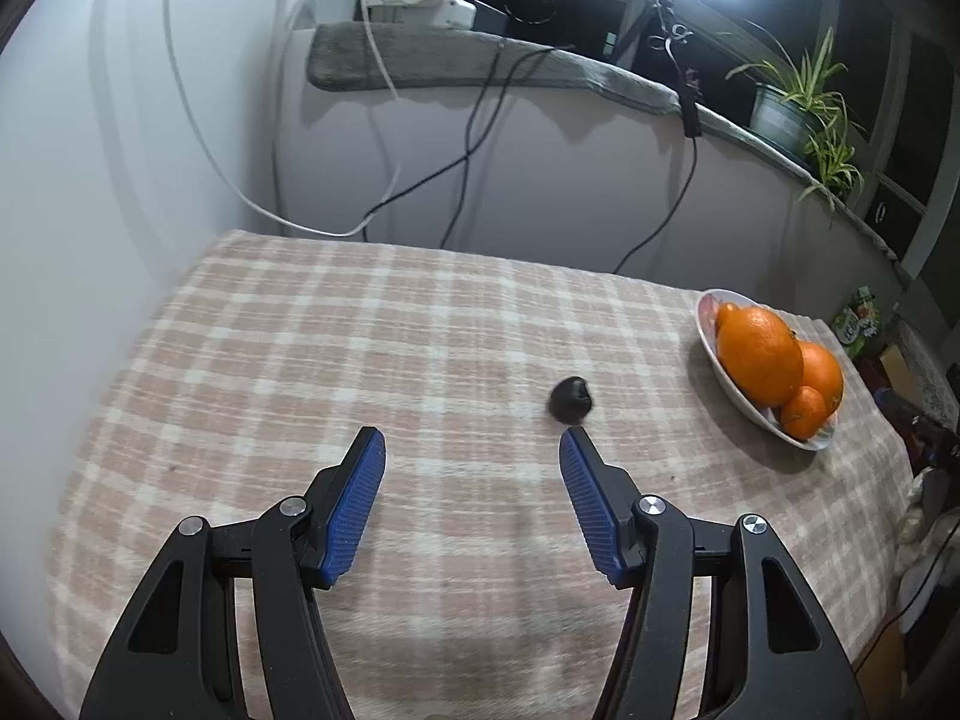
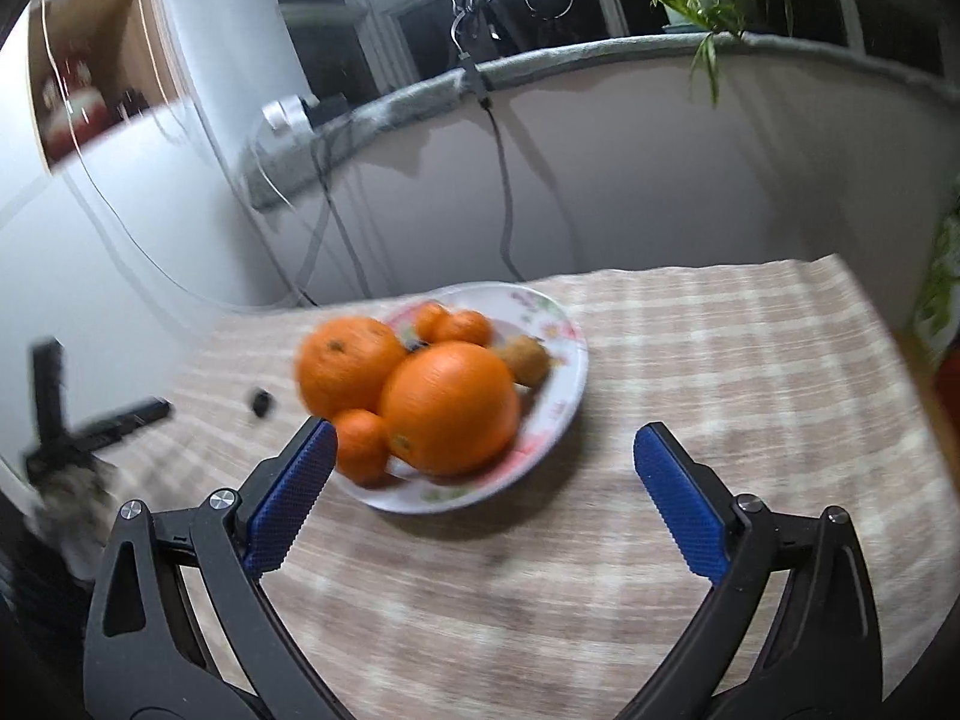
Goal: Organize fruits
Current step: 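Move the left gripper to the dark plum on the tablecloth, then close the left gripper around the dark plum and lift it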
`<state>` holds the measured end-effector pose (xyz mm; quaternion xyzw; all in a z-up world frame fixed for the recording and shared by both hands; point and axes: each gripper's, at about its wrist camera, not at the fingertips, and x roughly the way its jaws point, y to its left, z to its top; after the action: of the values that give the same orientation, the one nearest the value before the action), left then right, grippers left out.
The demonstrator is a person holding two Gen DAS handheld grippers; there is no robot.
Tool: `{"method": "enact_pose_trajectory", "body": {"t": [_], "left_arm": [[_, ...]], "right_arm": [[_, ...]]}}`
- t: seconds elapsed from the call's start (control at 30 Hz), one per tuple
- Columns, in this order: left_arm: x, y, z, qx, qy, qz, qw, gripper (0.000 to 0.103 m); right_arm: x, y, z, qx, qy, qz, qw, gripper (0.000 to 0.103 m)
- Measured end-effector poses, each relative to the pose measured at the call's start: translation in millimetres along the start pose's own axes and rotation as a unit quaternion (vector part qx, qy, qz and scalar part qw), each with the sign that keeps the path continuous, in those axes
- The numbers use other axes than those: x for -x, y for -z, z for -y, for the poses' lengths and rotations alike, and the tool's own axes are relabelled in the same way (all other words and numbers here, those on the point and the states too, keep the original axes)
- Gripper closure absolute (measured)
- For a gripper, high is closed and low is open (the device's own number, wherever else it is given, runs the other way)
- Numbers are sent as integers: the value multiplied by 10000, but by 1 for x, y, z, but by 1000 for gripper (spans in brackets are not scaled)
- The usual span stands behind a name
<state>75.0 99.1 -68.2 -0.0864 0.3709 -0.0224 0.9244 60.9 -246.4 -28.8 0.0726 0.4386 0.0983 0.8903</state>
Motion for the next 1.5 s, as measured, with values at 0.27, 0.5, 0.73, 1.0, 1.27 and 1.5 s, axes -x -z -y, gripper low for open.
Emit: {"method": "enact_pose_trajectory", "body": {"t": [0.27, 0.5, 0.73, 1.0, 1.27, 1.5], "left_arm": [[1, -1, 15, -145, -92, 172, 9997, 50], [40, 14, -35, 342, -685, 423, 9962, 50], [46, 21, -55, 577, -732, 392, 9949, 56], [-11, -4, 15, -61, 86, 119, 9999, 58], [-64, -15, 49, -436, 169, -261, 9986, 62], [-72, -11, 34, -235, 357, -321, 9986, 64]], "right_arm": [[-6, 11, 13, -189, 113, -75, 9997, 2], [-3, 17, 30, -529, 211, 77, 9983, 2], [-4, 19, 24, -405, 338, 125, 9985, 2], [-5, 21, 23, -384, 448, 123, 9982, 2], [-7, 21, 25, -450, 543, 63, 9975, 2], [-14, 21, 24, -436, 719, -79, 9964, 2]]}}
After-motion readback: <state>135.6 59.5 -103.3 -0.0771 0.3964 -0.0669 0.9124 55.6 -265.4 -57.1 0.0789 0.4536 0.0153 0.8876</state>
